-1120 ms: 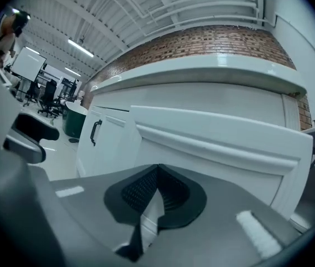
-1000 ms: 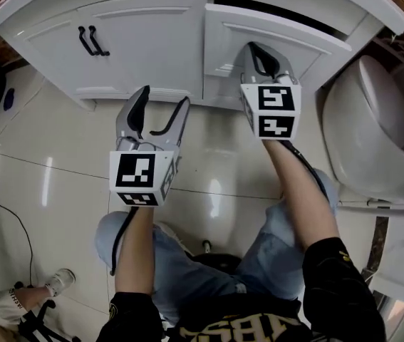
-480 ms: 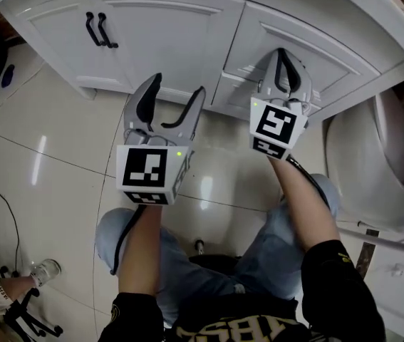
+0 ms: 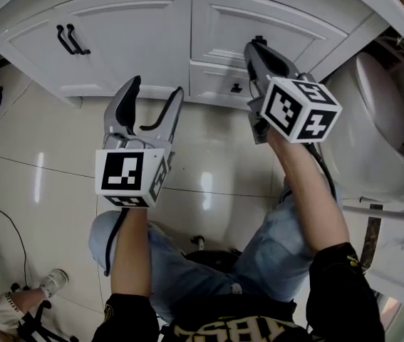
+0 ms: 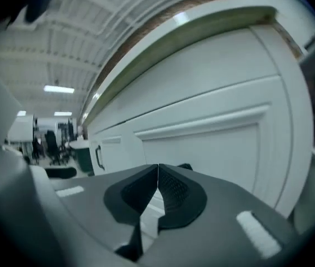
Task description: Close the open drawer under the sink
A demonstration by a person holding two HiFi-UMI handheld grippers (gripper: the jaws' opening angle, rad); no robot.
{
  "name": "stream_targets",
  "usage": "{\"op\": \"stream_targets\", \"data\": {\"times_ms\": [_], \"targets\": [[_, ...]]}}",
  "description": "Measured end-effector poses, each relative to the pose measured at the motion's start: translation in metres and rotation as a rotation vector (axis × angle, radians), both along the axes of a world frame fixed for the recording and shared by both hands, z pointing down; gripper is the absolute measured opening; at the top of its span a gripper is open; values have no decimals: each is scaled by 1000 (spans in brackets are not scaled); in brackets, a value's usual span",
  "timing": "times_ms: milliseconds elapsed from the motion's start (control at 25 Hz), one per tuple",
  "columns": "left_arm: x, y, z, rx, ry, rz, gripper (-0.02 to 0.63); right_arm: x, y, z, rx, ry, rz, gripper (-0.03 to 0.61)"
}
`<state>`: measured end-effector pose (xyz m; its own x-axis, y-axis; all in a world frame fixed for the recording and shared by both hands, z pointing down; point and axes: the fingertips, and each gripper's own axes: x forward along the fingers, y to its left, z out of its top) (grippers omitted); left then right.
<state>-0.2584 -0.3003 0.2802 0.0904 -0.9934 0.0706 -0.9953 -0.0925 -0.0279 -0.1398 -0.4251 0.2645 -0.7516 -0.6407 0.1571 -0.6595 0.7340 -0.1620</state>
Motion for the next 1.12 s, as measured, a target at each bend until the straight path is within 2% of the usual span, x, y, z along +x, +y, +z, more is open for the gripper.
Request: {"op": "stream_targets", "data": {"times_ms": [80,200,280,480,680,840,1040,1120], "targets": [[18,12,-9,13,6,24,308,30,18,-1,-116,-82,18,8],[44,37,-20,6,-36,40,308,58,50,-6,-144,-91,24,9],[60,54,-31,13,-61,50,308,69,74,-12,-113,-91,29,9],[94,97,-60,66,4,110,308,94,133,-15,-22,-61,73,11],[117,122,-69,95,-40,132,308,128,166,-26,115,-48,212,15],[129,132,-62,91,-69,137,308,145,187,-34,232,8,259,126],[134,143,-58,76,-61,150,308,167,206,-26,216,-23,309,263],[142,149,-58,79,-68,164,308,174,211,-21,207,-29,324,285]]}}
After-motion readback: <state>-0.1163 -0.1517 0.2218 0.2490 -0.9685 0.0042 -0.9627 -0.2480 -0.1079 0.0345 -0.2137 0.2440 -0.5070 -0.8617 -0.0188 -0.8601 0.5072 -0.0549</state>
